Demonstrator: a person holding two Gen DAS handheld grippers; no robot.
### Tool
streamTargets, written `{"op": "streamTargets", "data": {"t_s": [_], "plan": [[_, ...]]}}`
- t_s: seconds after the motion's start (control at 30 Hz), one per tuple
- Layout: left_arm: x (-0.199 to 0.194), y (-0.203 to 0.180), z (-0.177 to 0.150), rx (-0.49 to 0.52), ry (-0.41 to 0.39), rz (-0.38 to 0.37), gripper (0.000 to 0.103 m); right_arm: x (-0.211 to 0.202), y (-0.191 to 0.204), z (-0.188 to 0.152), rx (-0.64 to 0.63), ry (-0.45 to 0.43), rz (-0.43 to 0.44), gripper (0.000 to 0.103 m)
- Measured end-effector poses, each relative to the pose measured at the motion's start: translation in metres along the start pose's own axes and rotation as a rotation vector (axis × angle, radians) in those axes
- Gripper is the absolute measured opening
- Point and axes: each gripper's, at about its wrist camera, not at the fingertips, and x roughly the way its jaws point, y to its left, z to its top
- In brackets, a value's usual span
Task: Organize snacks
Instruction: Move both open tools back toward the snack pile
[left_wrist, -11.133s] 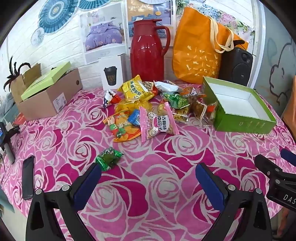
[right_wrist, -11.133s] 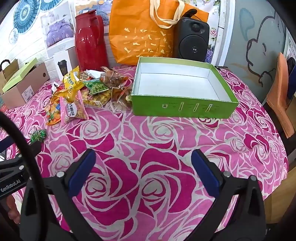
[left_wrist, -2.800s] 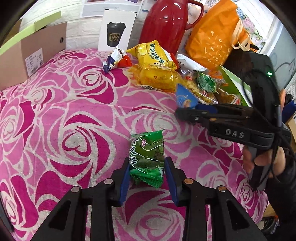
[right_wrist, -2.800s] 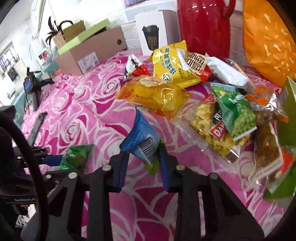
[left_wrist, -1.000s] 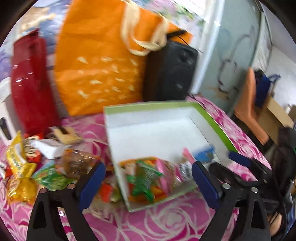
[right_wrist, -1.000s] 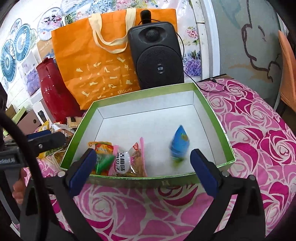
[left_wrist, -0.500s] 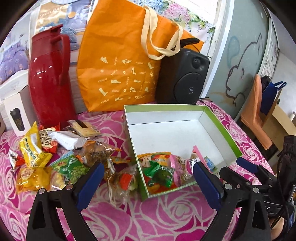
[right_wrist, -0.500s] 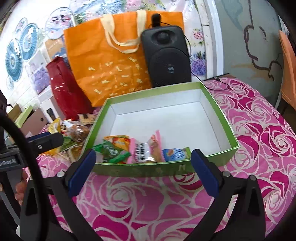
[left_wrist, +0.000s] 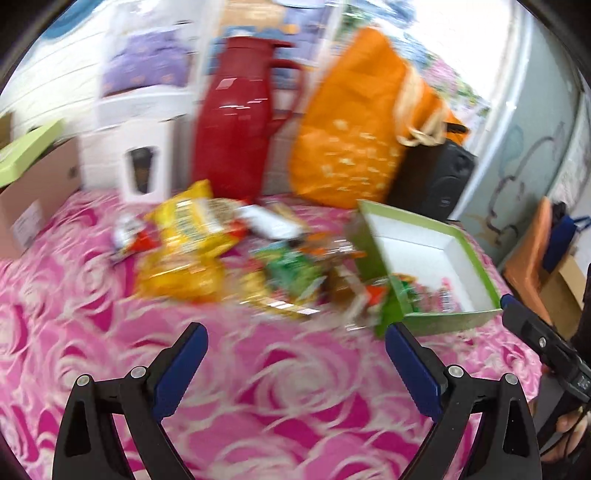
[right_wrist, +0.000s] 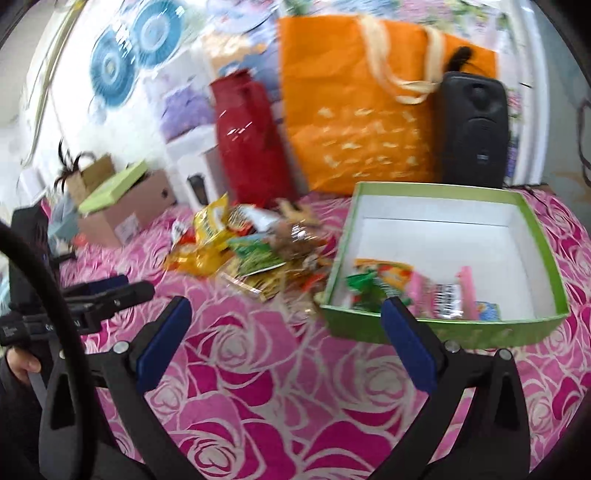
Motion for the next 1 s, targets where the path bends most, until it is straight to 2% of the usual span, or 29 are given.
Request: {"op": "streamTargets", "data": {"t_s": [0.2,0.37,0.5,0.6,0.67,0.83,1.0], "plan": [[-0.016,0.046,-0.012,-0.023,-0.025,0.085,0.099,0.042,0.042,0.001,-0.078,0.078,0.048,0.102],[-0.02,0.077,-0.009,-0.069,-0.033,0.097,0.099,0.081,0.05,0.015,-0.012,0.142,0.086,0.101],[-0.016,0.09,-0.002,-0.074,-0.032,0.091,0.099,0.105,0.05,0.023,-0.003,0.17,0.059,0.094],[-0.006,0.095,0.007,-0.054,-0.025,0.094,0.099,0.12,0.05,0.027,-0.021,0.187,0.04,0.089],[0.005,0.097,0.014,-0.04,-0.017,0.094,0.099,0.131,0.049,0.029,-0.028,0.197,0.031,0.082],[0.034,0.098,0.032,0.009,0.017,0.066,0.099,0.156,0.042,0.033,-0.023,0.217,0.027,0.081],[0.07,0.093,0.051,0.083,0.087,0.045,0.099,0.172,0.04,0.035,-0.026,0.21,0.031,0.081]]}}
